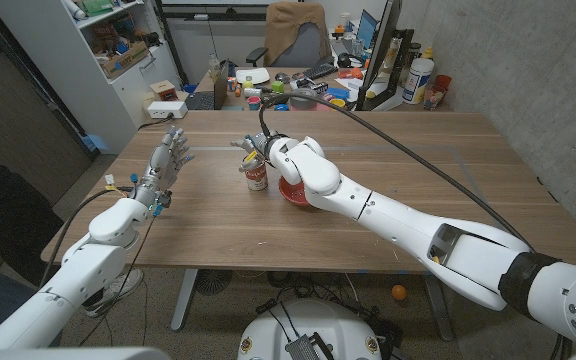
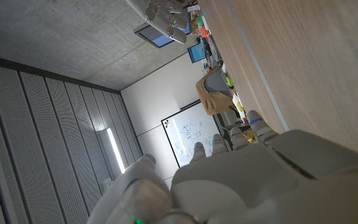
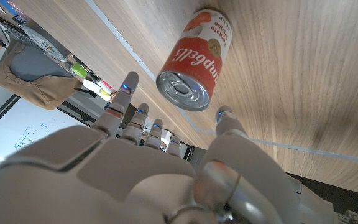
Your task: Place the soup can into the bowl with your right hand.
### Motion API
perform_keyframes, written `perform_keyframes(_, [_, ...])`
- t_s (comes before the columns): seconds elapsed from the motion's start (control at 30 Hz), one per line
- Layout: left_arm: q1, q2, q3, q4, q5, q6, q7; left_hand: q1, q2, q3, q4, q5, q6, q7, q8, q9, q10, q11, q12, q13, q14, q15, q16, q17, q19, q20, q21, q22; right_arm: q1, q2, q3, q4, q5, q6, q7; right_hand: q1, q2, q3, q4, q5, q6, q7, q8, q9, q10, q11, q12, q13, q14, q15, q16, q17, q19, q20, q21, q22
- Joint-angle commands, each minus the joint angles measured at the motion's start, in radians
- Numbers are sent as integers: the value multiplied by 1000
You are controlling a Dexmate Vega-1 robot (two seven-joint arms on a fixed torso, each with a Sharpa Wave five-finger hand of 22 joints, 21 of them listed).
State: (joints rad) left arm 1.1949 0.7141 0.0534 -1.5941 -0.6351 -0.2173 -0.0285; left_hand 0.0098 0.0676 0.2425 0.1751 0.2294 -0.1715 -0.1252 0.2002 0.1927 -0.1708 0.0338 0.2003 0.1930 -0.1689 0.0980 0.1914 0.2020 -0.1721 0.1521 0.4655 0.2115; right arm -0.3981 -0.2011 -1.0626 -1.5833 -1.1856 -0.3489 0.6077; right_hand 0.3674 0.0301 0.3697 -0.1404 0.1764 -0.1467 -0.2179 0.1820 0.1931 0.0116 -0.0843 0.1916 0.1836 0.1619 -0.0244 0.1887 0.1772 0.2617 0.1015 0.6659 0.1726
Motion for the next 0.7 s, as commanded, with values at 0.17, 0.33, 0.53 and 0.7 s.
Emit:
perform_keyframes(0.17, [0, 1, 5, 4, -6, 13, -4, -4, 29, -9, 2, 7, -242, 4, 6, 5, -187, 8, 7, 4, -180, 7, 8, 4, -127, 4, -2, 3, 24, 41, -31, 76, -44, 46, 86, 22, -9, -7, -9, 6, -26, -2, 2, 5, -31, 9, -1, 4, 23, 11, 8, -1, 27, 12, -4, 0])
perform_keyframes(0.33, [4, 1, 2, 2, -6, 16, 1, -4, 29, -10, 2, 7, -238, 4, 7, 6, -187, 9, 7, 4, -180, 7, 8, 4, -126, 4, -2, 3, 39, 57, -42, 103, -51, 60, 101, 75, -5, -8, -18, 8, -30, -3, 12, 6, -35, 47, 6, 2, 73, 18, 13, -3, 124, -13, 0, -2])
perform_keyframes(0.53, [2, 0, 4, 6, -7, 17, -2, -4, 29, -12, 2, 8, -232, 3, 9, 6, -187, 8, 7, 4, -180, 7, 8, 4, -126, 4, -2, 3, 54, 71, -57, 129, -62, 74, 112, 151, 10, -13, -21, 9, -25, -3, 19, 8, -41, 33, 10, 0, 138, -18, 18, -1, 275, -90, 13, -1])
perform_keyframes(0.7, [-4, -2, 8, 12, -5, 15, -5, -4, 30, -15, 2, 8, -228, 3, 10, 6, -187, 11, 7, 4, -180, 7, 9, 4, -126, 4, -1, 3, 68, 81, -67, 148, -75, 80, 132, 202, 17, -33, -14, 8, 15, -3, 32, 11, 6, -4, 24, -1, 221, -71, 34, 6, 396, -165, 29, 2])
